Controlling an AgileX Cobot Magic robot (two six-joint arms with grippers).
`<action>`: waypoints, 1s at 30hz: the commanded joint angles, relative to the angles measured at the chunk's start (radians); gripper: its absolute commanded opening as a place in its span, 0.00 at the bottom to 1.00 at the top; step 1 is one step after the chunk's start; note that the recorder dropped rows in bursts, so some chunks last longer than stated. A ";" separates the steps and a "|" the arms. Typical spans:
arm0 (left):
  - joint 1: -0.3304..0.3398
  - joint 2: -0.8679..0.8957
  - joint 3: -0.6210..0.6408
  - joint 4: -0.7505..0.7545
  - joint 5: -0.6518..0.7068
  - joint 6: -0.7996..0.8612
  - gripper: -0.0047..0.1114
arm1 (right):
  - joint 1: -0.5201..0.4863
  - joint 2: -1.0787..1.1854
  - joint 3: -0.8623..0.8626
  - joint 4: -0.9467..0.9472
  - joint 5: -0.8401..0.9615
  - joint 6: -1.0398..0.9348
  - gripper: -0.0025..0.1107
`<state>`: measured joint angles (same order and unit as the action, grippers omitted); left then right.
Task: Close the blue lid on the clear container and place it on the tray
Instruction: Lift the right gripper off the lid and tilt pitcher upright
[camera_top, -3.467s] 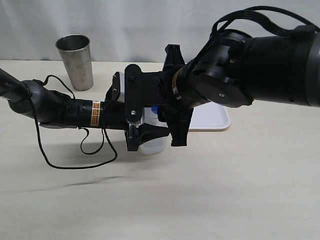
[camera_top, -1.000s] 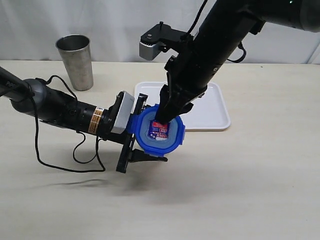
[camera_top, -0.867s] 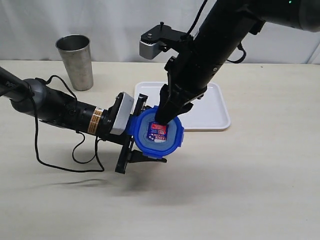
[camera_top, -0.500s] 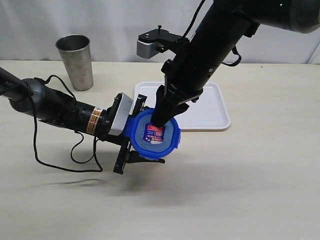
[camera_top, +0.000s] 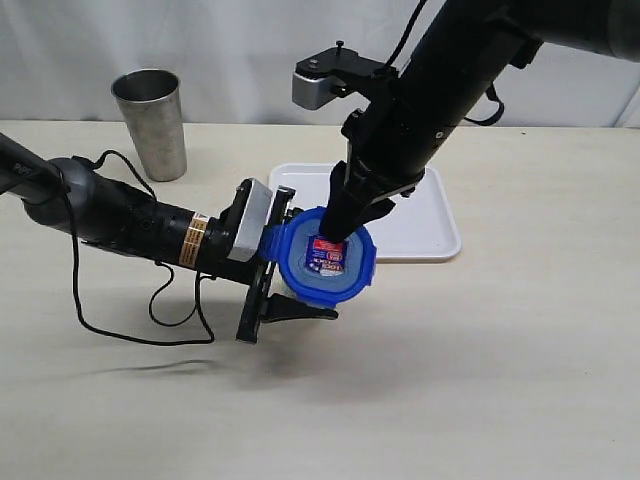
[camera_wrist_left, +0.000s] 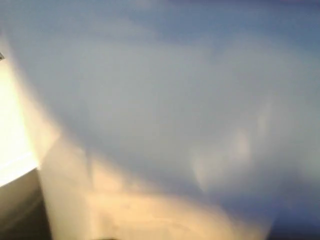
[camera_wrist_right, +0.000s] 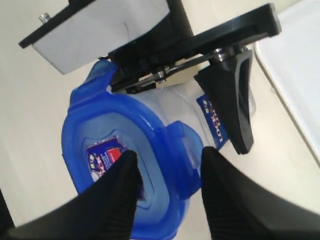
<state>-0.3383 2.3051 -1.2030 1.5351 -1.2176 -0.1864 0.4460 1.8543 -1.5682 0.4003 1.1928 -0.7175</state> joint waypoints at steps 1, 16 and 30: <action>0.025 0.000 0.003 -0.007 0.018 -0.099 0.04 | -0.028 -0.027 0.014 -0.106 -0.046 0.029 0.23; 0.037 -0.002 0.003 -0.116 0.082 -0.298 0.04 | -0.028 -0.031 0.039 -0.075 -0.101 0.112 0.23; 0.037 -0.034 0.003 -0.093 0.057 -0.320 0.04 | -0.028 -0.031 0.150 -0.187 -0.287 0.225 0.11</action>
<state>-0.2996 2.2982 -1.2030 1.4344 -1.1237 -0.4952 0.4202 1.8151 -1.4331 0.2492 0.9257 -0.5163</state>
